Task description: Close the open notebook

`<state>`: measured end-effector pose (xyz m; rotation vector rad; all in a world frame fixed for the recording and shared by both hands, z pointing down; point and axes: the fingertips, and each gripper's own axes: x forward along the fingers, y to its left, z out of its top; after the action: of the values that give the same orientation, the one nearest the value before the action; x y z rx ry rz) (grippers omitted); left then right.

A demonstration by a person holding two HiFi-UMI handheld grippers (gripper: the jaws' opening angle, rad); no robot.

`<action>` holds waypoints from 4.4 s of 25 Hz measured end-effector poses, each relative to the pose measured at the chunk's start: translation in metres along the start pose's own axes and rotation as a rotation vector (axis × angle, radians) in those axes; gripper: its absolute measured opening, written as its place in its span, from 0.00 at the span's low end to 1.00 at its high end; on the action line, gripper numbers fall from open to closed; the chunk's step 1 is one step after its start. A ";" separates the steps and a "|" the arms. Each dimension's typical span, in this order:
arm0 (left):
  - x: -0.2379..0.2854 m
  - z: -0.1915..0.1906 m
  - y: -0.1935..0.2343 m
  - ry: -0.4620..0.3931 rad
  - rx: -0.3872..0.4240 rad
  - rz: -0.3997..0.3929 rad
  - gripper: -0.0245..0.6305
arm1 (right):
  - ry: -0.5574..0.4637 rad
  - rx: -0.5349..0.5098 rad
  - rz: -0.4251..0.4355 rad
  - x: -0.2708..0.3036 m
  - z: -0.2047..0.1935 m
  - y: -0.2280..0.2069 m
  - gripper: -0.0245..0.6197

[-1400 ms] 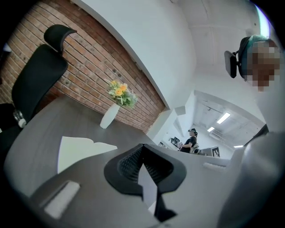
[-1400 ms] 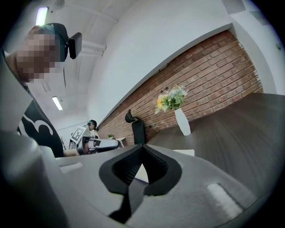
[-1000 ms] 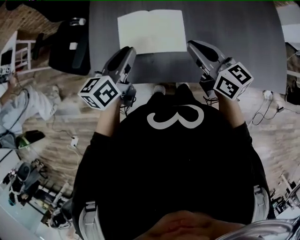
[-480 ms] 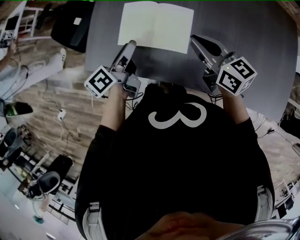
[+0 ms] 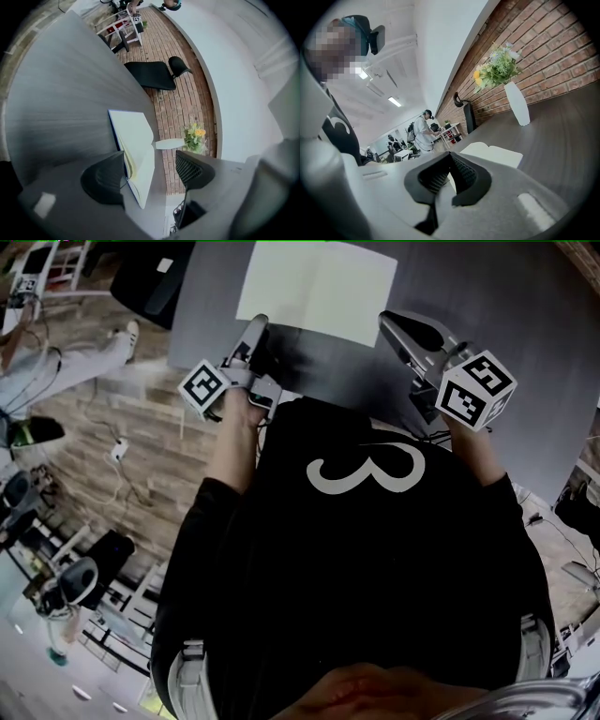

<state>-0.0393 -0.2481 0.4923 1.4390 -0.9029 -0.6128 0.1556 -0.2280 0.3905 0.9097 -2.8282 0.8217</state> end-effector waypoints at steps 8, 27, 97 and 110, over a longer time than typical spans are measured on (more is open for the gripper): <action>0.011 0.001 0.025 0.004 -0.064 0.068 0.56 | 0.002 -0.035 -0.008 0.000 0.000 0.000 0.04; 0.014 -0.004 0.056 -0.016 -0.117 0.179 0.11 | -0.023 -0.032 -0.013 -0.002 0.001 0.001 0.04; 0.058 -0.134 0.027 0.764 1.673 0.425 0.35 | -0.154 0.032 -0.155 -0.092 -0.007 -0.024 0.04; 0.051 -0.147 -0.001 0.813 1.532 0.331 0.38 | -0.179 0.058 -0.210 -0.111 -0.008 -0.013 0.04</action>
<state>0.1091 -0.2073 0.5126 2.4395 -0.8565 1.1655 0.2533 -0.1745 0.3799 1.3244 -2.7988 0.8373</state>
